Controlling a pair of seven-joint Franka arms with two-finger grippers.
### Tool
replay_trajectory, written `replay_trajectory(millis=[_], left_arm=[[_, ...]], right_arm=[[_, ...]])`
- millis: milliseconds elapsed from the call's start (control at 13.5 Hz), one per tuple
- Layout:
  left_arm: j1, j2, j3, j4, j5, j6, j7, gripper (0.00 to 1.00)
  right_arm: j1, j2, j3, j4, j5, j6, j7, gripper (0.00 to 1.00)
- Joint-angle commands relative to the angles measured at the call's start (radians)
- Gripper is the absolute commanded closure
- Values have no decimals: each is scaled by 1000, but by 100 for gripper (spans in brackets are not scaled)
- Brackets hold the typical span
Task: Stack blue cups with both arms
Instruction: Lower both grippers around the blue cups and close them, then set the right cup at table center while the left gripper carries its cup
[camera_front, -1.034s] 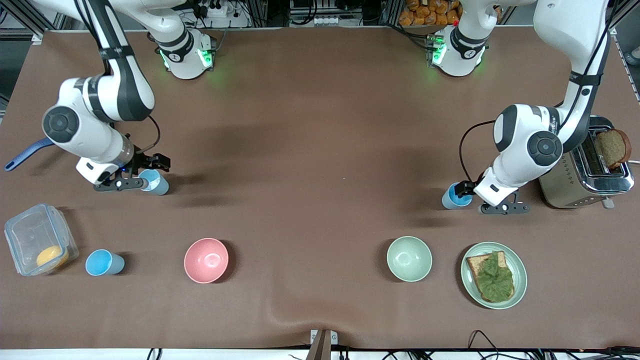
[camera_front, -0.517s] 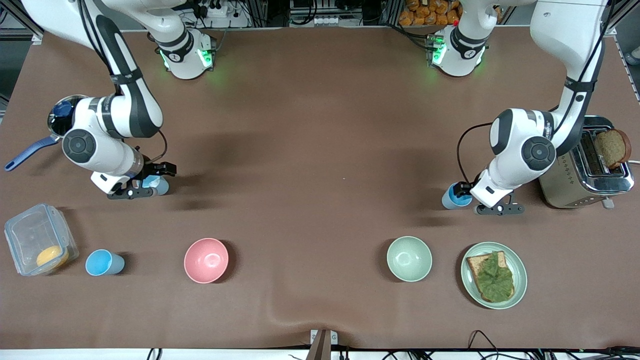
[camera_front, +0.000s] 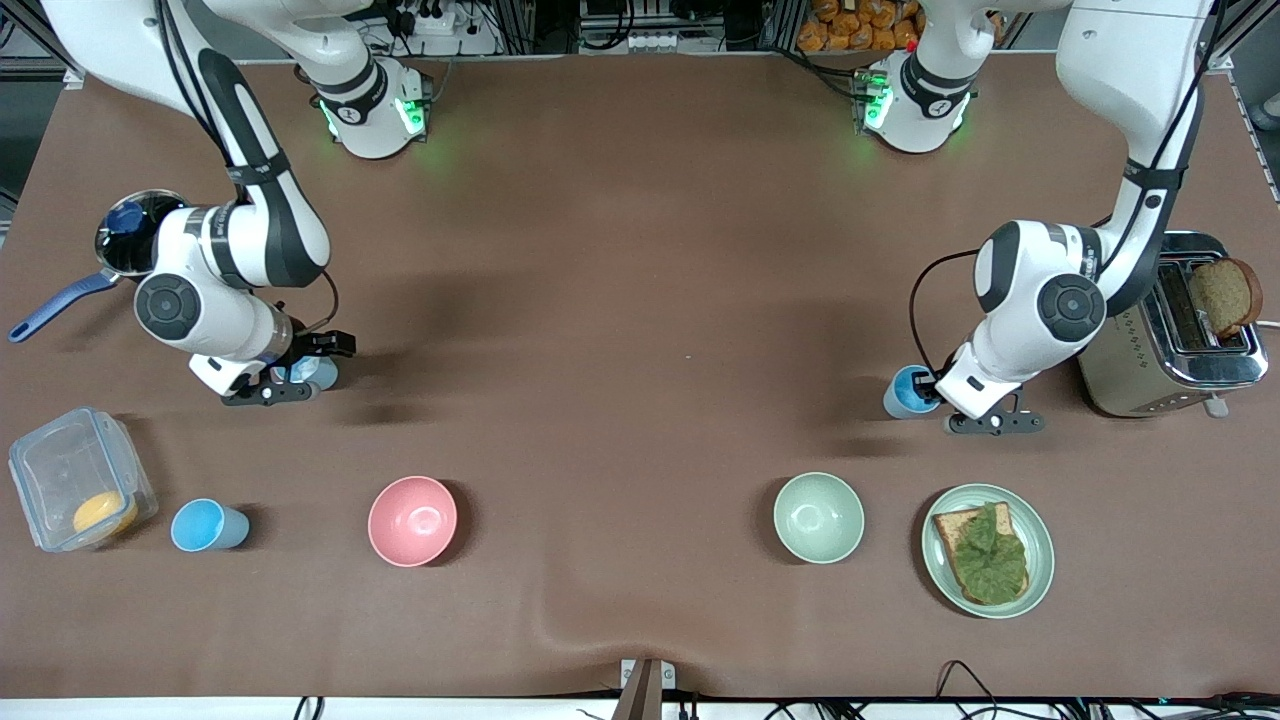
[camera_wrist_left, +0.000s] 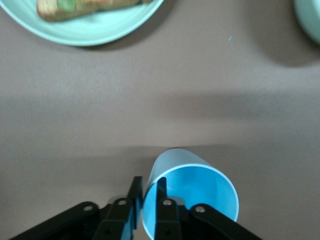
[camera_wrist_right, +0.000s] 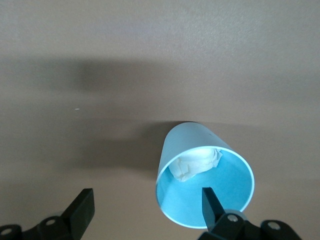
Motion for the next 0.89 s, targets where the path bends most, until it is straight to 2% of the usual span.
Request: replay_trajectory(millis=[0, 148, 222, 295, 591, 812], left_arm=[[7, -66, -30, -4, -14, -10, -13, 100], [15, -80, -31, -1, -14, -18, -7, 100], [9, -80, -33, 9, -14, -18, -13, 100], [7, -76, -33, 28, -14, -18, -11, 100], [1, -66, -33, 47, -14, -18, -13, 100], [7, -82, -56, 50, -14, -18, -14, 100]], right_arm=[[-10, 21, 8, 23, -12, -16, 10, 50], [-5, 22, 8, 23, -10, -19, 19, 81], [-5, 28, 8, 24, -10, -19, 19, 93], [-5, 35, 8, 32, -10, -20, 19, 99], [-4, 35, 8, 52, -10, -37, 19, 100], [2, 35, 8, 154, -10, -196, 19, 100]])
